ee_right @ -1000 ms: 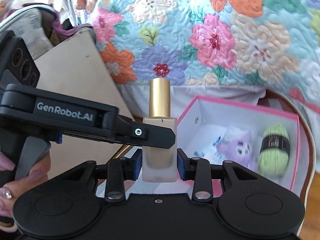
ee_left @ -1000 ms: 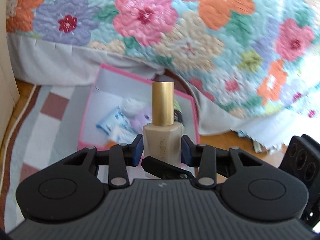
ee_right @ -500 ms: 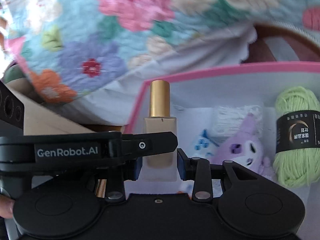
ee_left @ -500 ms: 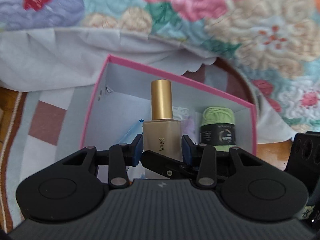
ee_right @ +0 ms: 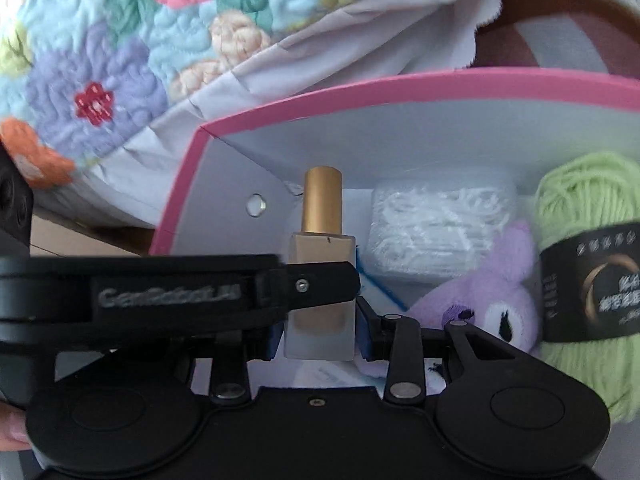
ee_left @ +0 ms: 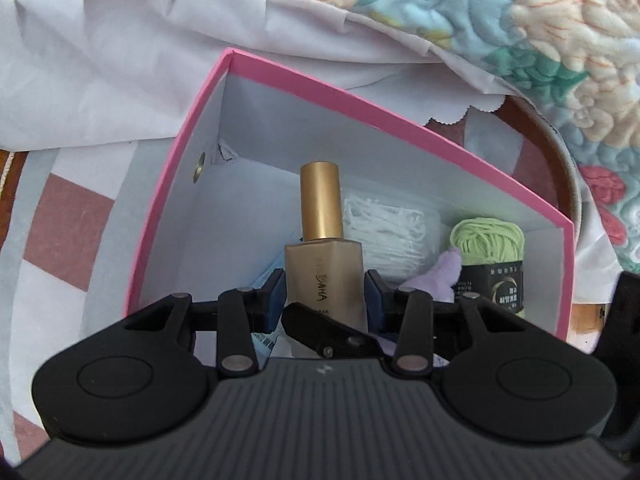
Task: Organize objects
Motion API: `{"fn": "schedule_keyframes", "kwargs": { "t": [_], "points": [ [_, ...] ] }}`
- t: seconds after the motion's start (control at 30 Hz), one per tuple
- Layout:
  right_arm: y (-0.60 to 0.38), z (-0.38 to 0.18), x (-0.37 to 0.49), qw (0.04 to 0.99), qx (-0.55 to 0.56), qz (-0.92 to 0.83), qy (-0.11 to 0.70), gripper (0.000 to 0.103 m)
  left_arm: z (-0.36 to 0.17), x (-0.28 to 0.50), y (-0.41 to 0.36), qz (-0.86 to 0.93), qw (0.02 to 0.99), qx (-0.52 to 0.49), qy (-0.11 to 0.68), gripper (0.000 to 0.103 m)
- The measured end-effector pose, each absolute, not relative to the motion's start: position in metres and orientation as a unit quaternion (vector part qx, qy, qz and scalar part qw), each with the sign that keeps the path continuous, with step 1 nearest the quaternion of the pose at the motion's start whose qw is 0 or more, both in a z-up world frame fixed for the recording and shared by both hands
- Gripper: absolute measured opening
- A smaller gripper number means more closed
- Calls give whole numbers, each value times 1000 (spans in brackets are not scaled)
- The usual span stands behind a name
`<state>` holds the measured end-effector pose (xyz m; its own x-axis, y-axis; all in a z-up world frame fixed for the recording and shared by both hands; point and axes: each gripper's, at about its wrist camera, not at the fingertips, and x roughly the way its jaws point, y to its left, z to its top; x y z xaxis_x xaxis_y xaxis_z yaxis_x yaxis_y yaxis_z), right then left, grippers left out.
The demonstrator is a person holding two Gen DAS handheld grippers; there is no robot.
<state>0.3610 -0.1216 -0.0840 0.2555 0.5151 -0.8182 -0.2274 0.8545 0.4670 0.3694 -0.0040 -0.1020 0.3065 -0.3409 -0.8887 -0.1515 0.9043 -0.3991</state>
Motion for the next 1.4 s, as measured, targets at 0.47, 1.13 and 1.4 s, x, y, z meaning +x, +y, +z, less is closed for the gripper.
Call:
{"fn": "schedule_keyframes", "kwargs": {
  "t": [0.47, 1.13, 1.4],
  "points": [
    [-144, -37, 294, 839, 75, 250, 477, 48, -97, 358, -21, -68, 817, -165, 549, 41],
    [-151, 43, 194, 898, -16, 219, 382, 60, 10, 245, 9, -57, 846, -136, 512, 58],
    [-149, 85, 158, 895, -38, 223, 383, 73, 54, 199, 8, -61, 857, -126, 496, 66]
  ]
}}
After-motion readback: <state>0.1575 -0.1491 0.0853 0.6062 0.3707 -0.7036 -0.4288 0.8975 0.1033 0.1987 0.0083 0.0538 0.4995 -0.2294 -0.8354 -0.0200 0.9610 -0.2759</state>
